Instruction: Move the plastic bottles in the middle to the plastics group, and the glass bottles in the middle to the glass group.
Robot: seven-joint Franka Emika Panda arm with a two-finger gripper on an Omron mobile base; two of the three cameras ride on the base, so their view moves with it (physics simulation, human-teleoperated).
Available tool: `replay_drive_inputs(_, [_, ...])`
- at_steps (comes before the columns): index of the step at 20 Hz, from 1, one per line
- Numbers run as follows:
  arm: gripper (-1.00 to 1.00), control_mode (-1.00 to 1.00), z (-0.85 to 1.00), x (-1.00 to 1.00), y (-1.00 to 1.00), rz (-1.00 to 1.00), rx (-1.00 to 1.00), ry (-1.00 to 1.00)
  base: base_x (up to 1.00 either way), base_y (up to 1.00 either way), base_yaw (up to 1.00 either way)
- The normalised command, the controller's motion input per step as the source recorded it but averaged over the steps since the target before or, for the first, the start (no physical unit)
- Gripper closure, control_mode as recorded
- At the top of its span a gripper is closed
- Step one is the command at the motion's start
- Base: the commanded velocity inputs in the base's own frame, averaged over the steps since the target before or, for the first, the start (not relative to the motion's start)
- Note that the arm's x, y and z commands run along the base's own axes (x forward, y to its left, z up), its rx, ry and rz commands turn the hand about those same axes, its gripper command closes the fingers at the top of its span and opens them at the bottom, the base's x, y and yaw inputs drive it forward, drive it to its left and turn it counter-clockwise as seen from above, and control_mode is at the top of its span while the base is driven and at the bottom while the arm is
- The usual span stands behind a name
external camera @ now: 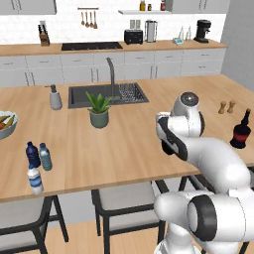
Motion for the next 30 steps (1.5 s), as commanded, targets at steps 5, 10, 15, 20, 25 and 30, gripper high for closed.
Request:
replay_drive_inputs(5, [1.0,-1.0,0.08,0.0,-1.0,-0.36,0.0,0.0,0.0,0.0,0.0])
replay_drive_inputs(10, [1.0,-1.0,0.11,-0.05,-1.0,-0.33,0.0,0.01,0.0,0.0,0.0])
replay_drive_inputs(15, [1.0,-1.0,0.14,-0.27,-1.0,-0.33,0.01,0.08,0.0,0.0,0.0])
replay_drive_inputs(20, [1.0,-1.0,0.19,-0.1,-0.91,-0.27,0.01,0.04,0.0,0.0,0.0])
replay_drive_inputs(25, [1.0,-1.0,0.06,-0.01,-0.41,-0.06,0.0,-0.14,0.0,0.0,0.0])
replay_drive_inputs(30, [1.0,-1.0,0.0,-0.2,-0.44,0.0,0.01,-0.06,0.0,0.0,0.0])
